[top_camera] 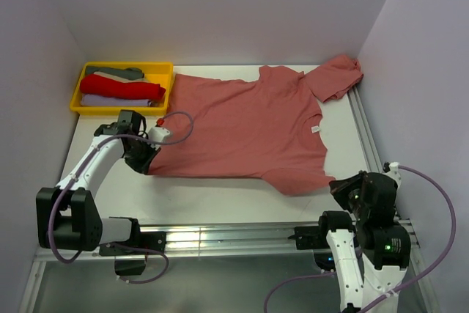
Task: Roll the t-shirts
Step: Fold the tshirt
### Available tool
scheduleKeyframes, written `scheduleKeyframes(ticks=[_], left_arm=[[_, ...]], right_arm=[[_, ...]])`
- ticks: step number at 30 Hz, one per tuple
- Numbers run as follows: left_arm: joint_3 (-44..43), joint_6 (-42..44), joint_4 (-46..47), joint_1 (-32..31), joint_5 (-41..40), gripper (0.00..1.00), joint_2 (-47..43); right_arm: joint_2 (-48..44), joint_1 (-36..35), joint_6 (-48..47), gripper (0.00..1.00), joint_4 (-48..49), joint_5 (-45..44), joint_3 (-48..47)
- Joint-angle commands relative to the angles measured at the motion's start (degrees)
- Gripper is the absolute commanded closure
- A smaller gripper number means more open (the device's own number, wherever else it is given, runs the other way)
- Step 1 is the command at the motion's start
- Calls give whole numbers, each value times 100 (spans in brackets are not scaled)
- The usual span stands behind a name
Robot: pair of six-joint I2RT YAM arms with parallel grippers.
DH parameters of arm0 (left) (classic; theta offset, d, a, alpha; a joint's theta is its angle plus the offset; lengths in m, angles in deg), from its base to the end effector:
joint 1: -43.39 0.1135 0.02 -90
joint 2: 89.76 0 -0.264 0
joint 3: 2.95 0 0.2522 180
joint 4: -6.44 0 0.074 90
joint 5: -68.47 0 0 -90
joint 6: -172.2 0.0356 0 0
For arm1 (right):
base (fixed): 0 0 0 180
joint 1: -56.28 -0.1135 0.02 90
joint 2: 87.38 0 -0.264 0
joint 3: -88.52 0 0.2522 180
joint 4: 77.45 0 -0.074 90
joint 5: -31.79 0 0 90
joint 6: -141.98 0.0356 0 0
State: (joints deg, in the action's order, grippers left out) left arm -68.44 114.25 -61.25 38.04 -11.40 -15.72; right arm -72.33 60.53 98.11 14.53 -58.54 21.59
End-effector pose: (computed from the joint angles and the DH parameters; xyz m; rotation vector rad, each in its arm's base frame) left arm 0.2212 -0.0270 0.2239 0.9469 2.7021 -0.1671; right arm 0.0092 -0.0009 0.3158 0.9524 2.0172 0.3990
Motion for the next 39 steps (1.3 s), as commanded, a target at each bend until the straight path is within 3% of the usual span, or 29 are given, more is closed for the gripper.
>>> scheduleKeyframes(ticks=[1, 8, 18, 29, 39], left_arm=[[-241, 3, 22, -46, -125, 100, 189], [-1628, -401, 216, -142, 68, 100, 1647], [-3931, -1095, 164, -239, -37, 100, 3651], [-4671, -1403, 217, -239, -406, 100, 4391], [-4970, -1562, 190, -125, -626, 99, 4584]], right_arm=[[156, -38, -139, 100, 296, -133, 156], [1227, -38, -324, 100, 1632, -309, 588], [3732, 41, -692, 100, 3224, -520, 228], [5612, 427, -921, 100, 4296, -239, -211], [6440, 559, -939, 100, 4850, -80, -361]])
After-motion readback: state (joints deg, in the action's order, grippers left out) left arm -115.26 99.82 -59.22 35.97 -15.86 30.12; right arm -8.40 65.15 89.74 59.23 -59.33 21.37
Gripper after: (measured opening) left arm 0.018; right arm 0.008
